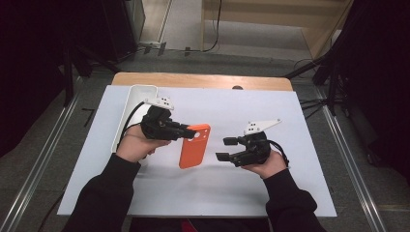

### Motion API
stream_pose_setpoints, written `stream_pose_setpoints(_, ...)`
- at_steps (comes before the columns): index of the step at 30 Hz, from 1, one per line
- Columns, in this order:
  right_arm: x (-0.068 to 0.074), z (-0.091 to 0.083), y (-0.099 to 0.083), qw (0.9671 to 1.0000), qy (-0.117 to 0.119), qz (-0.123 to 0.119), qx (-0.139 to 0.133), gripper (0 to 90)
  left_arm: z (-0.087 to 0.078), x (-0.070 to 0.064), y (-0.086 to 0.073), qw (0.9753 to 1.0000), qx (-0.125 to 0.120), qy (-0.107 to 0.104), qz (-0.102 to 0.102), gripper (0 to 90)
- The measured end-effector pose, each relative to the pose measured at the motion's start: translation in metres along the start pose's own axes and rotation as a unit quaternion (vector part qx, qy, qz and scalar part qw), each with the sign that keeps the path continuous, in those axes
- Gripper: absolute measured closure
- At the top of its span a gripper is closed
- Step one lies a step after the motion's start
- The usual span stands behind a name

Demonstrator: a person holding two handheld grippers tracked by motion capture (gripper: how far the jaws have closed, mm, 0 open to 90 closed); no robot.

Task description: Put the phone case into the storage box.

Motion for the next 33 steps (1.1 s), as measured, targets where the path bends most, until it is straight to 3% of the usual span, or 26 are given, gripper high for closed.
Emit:
stream_pose_setpoints(5, -0.002, -0.004, 0.0, 0.9999, 0.0, -0.013, 0.009, 27.7, 0.001, -0.009, 0.0, 0.9999, 0.002, -0.011, 0.012, 76.8)
stream_pose_setpoints(9, 0.0, -0.006, 0.001, 0.9998, 0.01, -0.008, 0.017, 27.7, 0.001, -0.013, -0.001, 0.9996, 0.004, -0.019, 0.02, 76.9)
stream_pose_setpoints(18, 0.002, -0.011, 0.009, 0.9994, 0.013, -0.025, 0.022, 27.3, 0.004, -0.019, -0.004, 0.9991, 0.01, -0.036, 0.022, 76.8)
stream_pose_setpoints(33, -0.008, -0.012, 0.028, 0.9981, 0.04, -0.028, 0.038, 27.3, 0.01, -0.018, -0.006, 0.9987, 0.017, -0.041, 0.026, 76.8)
Point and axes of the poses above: each handheld gripper's, and its own axes: z roughly forward along the jaws, y roughly out of its top, x roughly to its left, the point moved 7 cm from there along z, roughly forward along the jaws, and after that the axes turned 8 degrees about z, right-handed, at the moved point
